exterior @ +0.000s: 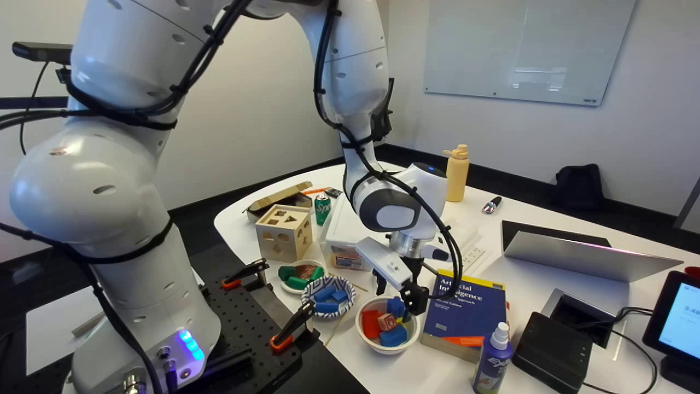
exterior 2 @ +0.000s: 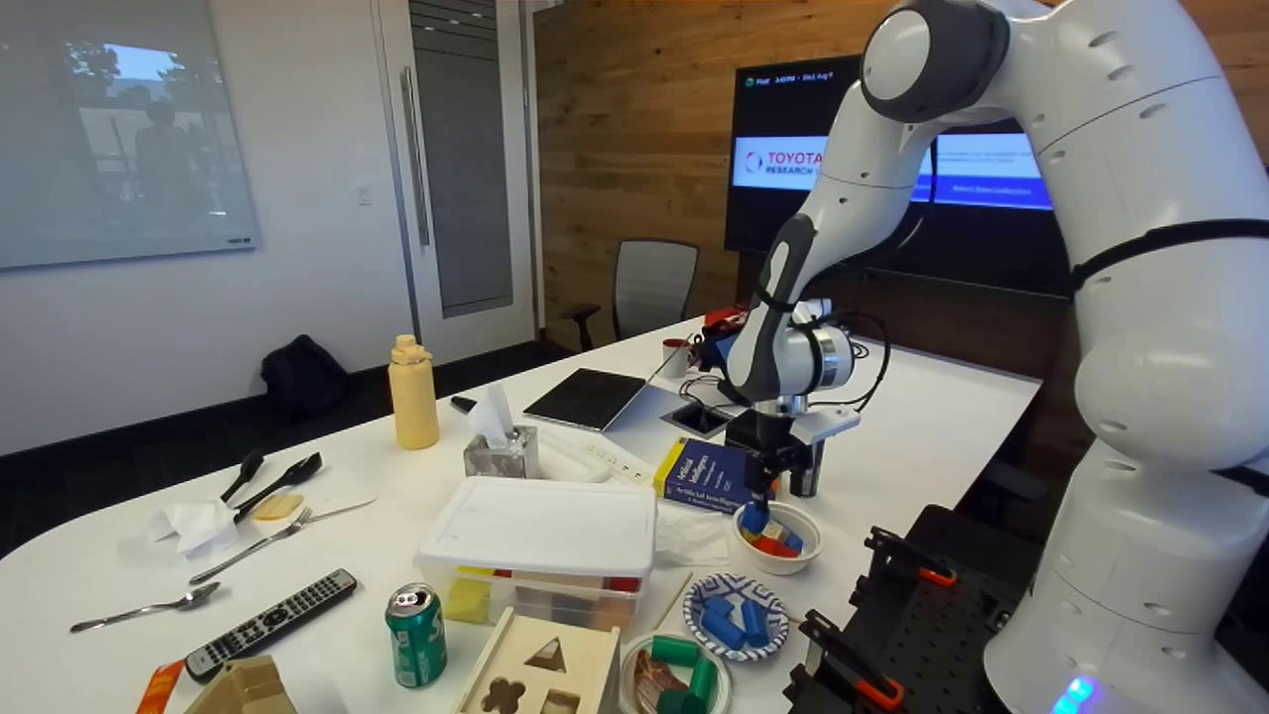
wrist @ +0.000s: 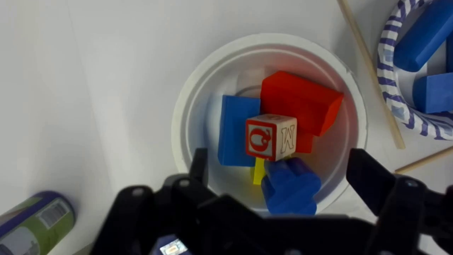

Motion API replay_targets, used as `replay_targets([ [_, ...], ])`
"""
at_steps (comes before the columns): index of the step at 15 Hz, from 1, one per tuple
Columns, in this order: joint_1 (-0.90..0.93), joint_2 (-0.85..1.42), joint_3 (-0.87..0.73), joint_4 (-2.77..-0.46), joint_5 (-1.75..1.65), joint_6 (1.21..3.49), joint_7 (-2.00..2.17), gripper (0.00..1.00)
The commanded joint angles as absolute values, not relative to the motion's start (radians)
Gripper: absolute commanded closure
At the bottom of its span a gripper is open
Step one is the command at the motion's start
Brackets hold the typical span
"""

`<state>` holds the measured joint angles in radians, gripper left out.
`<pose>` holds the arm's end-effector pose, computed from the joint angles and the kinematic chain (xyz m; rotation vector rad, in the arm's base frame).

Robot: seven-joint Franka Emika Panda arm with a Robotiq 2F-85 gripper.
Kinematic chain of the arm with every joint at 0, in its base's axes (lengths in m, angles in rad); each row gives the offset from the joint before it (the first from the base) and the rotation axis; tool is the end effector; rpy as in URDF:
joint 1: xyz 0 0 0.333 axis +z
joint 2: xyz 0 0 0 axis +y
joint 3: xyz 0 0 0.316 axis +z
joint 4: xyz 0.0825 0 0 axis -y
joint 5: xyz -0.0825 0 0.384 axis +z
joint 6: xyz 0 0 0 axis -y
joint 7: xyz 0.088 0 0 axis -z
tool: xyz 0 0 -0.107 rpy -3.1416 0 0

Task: Put the blue block in the wooden box

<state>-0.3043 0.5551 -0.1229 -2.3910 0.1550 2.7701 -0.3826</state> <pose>0.4133 -0.2043 0.0791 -3.0735 0.2790 0.2509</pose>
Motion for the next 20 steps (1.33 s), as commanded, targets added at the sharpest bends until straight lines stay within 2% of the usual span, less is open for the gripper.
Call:
replay_targets([
  [1, -0.327, 0.606, -0.089, -2.332, 0.121, 2.76, -0.339, 0.0],
  [3, -0.327, 0.625, -0.082, -2.313, 0.117, 2.76, -0.337, 0.0],
  [4, -0.326, 0.634, -0.079, -2.305, 0.115, 2.764, -0.335, 0.16],
  [5, -0.322, 0.639, -0.081, -2.301, 0.111, 2.767, -0.329, 0.28],
  [12, -0.292, 0.657, -0.099, -2.291, 0.069, 2.798, -0.277, 0.81],
  [13, -0.286, 0.657, -0.104, -2.291, 0.059, 2.802, -0.263, 0.84],
  [17, -0.261, 0.613, -0.119, -2.316, 0.011, 2.748, -0.252, 0.84],
  [20, -0.169, 0.539, -0.169, -2.393, -0.074, 2.745, -0.196, 0.84],
])
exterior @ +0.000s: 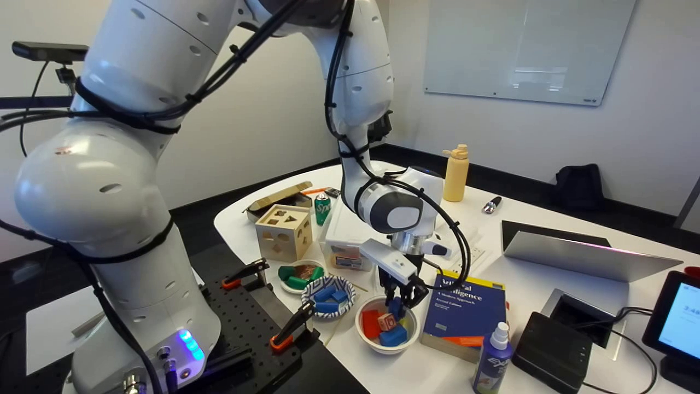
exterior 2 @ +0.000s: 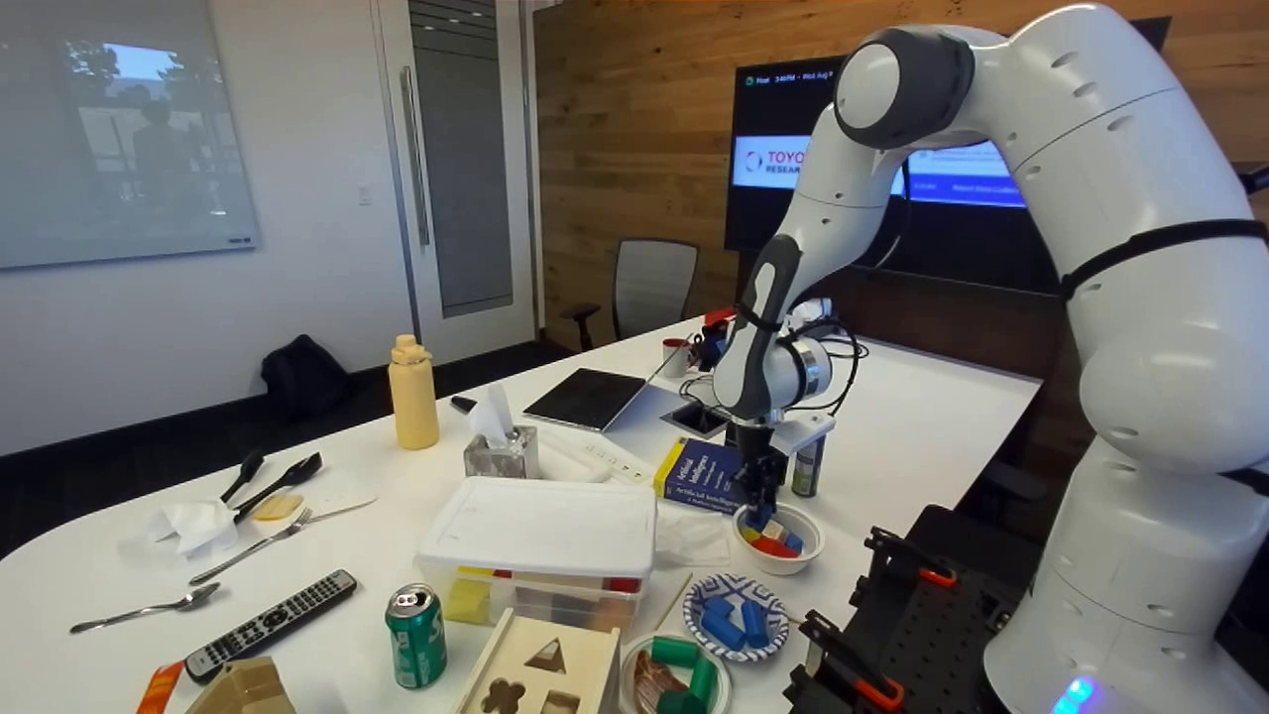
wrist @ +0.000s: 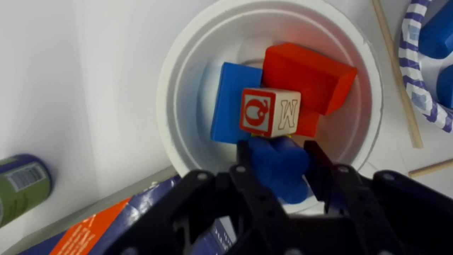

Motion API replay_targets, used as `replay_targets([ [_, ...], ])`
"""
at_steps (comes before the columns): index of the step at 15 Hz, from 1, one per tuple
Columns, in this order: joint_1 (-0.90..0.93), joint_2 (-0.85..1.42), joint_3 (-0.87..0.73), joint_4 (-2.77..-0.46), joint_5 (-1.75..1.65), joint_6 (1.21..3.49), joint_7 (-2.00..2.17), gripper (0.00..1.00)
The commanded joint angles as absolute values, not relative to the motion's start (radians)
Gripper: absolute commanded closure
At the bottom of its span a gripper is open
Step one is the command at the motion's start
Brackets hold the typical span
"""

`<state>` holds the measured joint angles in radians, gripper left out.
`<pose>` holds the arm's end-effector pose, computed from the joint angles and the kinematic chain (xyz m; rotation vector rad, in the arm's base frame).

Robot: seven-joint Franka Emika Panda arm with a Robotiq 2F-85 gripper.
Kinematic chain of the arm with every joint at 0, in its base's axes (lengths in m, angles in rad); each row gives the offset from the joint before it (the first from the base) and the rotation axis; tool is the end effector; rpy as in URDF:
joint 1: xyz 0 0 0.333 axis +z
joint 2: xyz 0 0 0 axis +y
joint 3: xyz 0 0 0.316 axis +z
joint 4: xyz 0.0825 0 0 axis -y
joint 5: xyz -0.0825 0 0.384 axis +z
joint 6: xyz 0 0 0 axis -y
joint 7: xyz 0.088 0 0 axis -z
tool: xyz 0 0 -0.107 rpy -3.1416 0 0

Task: Put the blue block in the wooden box

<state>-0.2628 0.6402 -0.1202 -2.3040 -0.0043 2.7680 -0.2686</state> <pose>0.4424 -0.1871 0.0584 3.1088 -0.1444 -0.2916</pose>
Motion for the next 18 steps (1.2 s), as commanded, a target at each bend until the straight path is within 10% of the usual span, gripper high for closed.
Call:
replay_targets([
  [1, -0.132, 0.508, -0.186, -2.424, -0.103, 2.749, -0.169, 0.84],
  [9, 0.143, 0.197, -0.241, -2.613, -0.359, 2.632, 0.079, 0.84],
  [18, 0.174, -0.002, 0.123, -2.573, -0.056, 2.346, -0.141, 0.84],
])
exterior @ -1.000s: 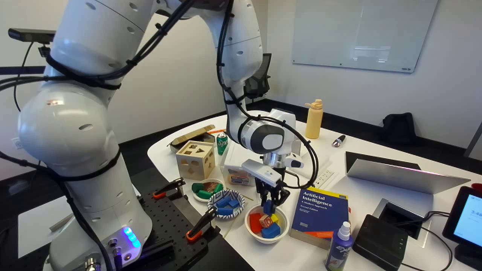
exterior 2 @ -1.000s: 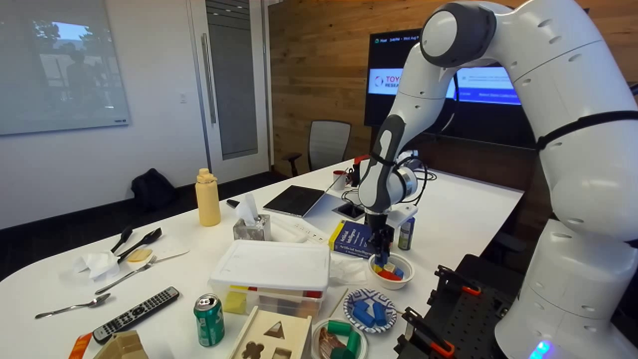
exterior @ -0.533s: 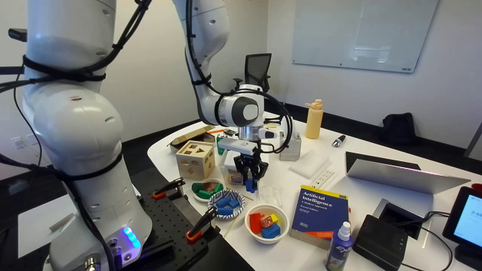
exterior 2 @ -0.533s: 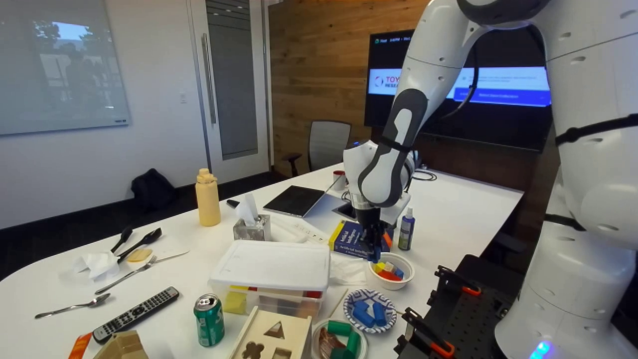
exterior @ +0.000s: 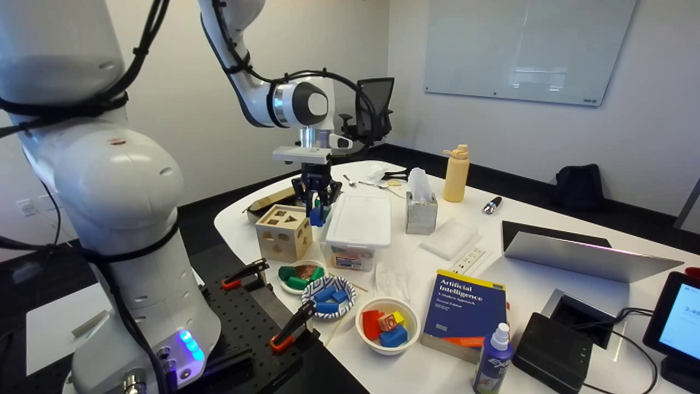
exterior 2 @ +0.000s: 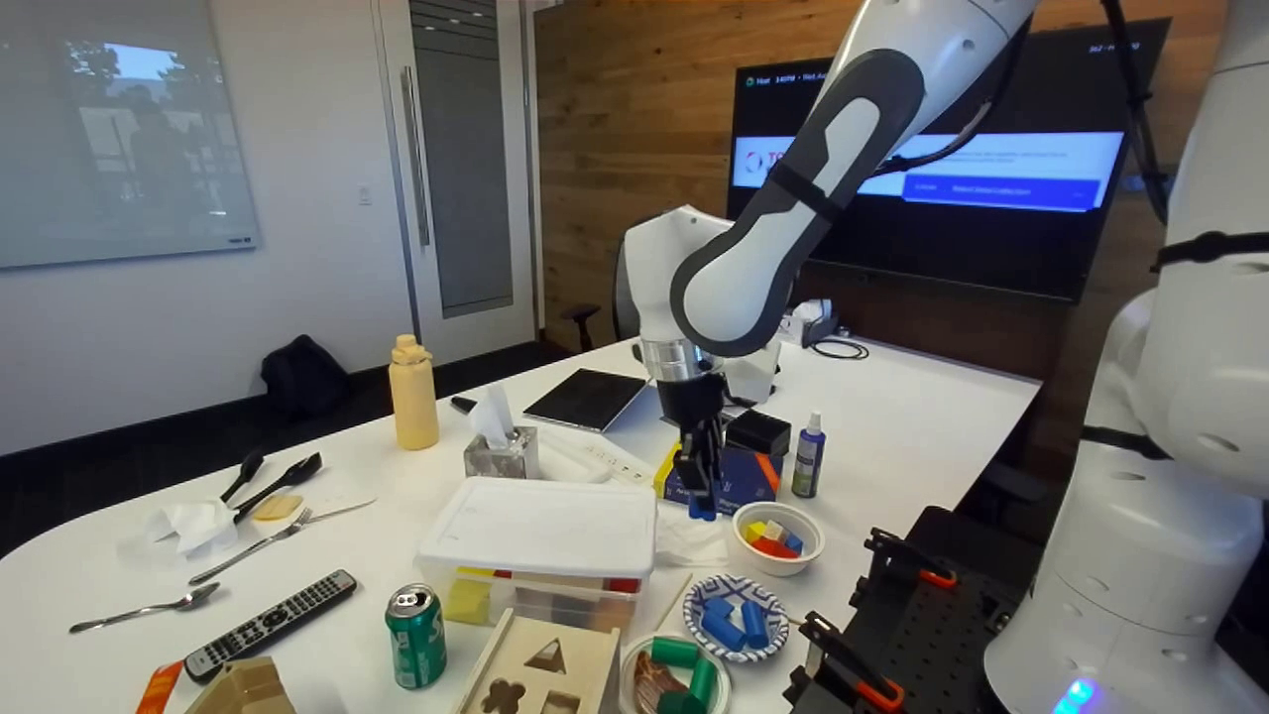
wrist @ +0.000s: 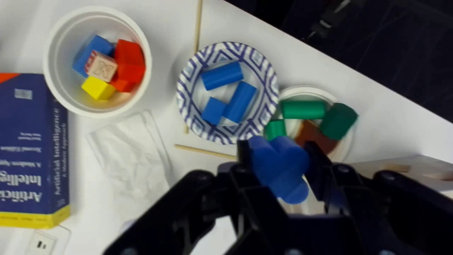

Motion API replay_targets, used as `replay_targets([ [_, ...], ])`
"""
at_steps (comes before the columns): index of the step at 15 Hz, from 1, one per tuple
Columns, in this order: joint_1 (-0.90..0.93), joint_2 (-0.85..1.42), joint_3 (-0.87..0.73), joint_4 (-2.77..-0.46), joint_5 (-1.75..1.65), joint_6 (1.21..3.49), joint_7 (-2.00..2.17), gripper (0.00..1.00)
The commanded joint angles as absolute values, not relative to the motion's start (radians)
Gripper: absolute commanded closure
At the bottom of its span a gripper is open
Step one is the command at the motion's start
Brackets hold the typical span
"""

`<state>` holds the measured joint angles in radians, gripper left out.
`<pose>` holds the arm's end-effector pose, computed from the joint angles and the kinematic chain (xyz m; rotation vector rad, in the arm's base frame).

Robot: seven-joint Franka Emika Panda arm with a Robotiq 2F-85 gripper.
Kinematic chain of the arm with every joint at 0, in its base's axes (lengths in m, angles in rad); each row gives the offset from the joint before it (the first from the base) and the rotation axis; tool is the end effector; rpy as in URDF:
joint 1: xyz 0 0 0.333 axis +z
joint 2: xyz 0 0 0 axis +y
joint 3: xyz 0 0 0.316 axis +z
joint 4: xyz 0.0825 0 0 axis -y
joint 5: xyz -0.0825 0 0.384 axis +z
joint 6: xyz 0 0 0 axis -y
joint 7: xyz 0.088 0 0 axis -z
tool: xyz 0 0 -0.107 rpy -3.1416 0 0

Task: Put the blue block in the wooden box

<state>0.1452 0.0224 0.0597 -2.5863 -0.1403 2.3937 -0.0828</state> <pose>0.4104 0.0842 0.2350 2.9689 0.6034 -0.3180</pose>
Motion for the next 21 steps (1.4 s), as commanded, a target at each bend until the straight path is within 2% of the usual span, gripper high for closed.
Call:
replay_targets([
  [1, 0.186, 0.008, 0.15, -2.568, -0.039, 2.359, -0.139, 0.84],
  [13, 0.294, 0.291, 0.297, -2.33, -0.009, 2.407, -0.058, 0.84],
  [21, 0.398, 0.479, 0.255, -2.182, -0.057, 2.557, 0.133, 0.84],
])
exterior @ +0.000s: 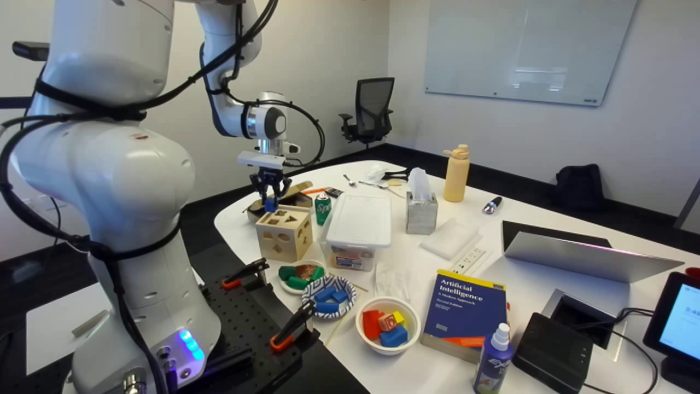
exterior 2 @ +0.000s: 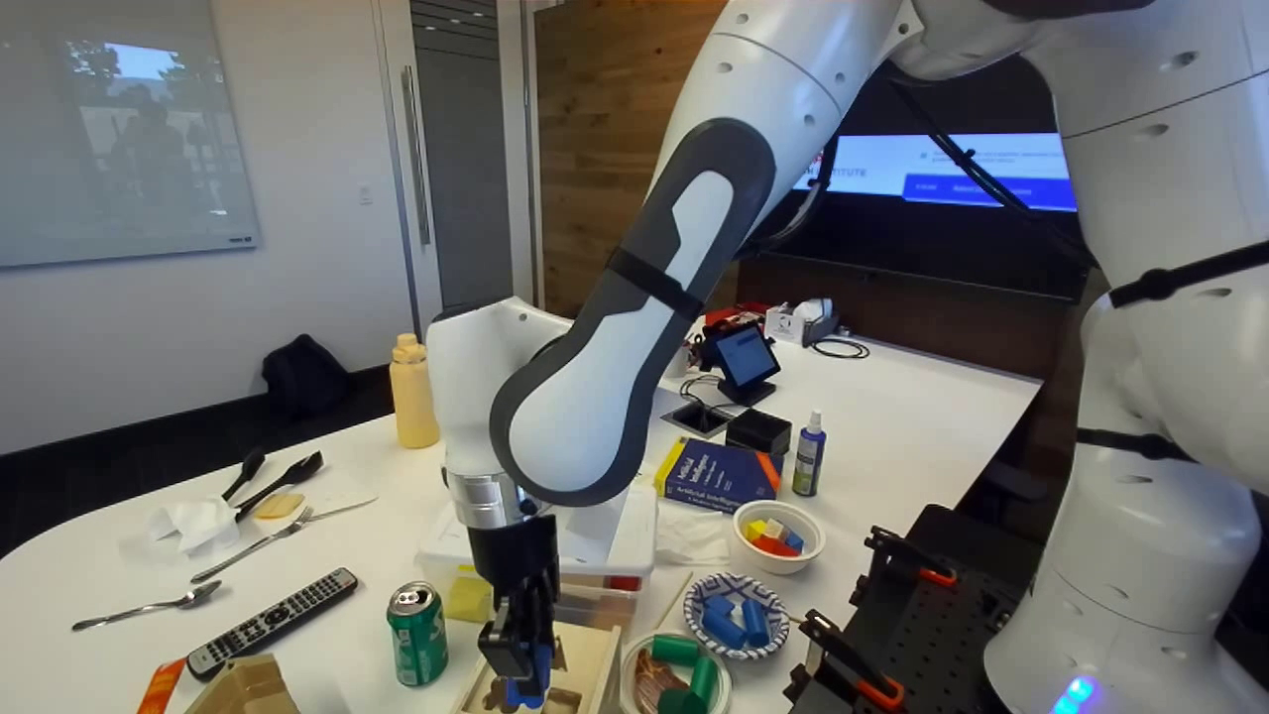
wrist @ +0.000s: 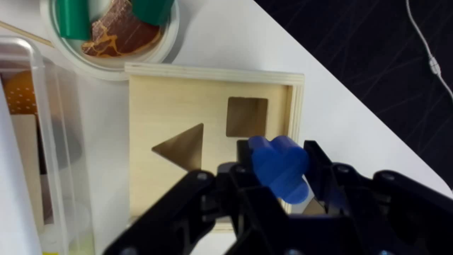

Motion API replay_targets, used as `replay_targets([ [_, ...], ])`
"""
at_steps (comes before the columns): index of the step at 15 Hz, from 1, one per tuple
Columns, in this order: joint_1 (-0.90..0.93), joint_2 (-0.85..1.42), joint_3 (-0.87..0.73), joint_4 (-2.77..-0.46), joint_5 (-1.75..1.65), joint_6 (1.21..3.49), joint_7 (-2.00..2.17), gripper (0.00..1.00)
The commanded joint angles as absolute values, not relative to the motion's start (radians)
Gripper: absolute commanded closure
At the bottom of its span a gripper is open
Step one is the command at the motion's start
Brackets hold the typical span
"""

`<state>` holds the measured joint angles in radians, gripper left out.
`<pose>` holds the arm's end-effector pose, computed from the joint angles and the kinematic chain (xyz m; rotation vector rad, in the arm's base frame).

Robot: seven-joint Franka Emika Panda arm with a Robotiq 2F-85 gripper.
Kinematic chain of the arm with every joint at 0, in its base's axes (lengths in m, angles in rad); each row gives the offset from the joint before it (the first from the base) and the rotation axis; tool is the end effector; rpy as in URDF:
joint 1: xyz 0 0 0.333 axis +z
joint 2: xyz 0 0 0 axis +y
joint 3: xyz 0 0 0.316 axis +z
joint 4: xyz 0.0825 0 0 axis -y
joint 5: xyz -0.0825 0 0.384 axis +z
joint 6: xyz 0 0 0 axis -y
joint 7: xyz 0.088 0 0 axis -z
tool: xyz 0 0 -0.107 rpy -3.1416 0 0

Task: Put the blue block in the wooden box

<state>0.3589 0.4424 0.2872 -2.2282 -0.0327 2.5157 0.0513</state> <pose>0.4202 0.3248 0.1689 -2.9385 -0.9166 0.2525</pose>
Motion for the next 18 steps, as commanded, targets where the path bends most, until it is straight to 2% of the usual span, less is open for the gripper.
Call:
replay_targets([
  [1, 0.408, 0.482, 0.244, -2.178, -0.062, 2.576, 0.158, 0.84],
  [8, 0.462, 0.49, 0.158, -2.182, -0.122, 2.583, 0.313, 0.84],
  [18, 0.471, 0.495, 0.165, -2.184, -0.115, 2.571, 0.326, 0.84],
])
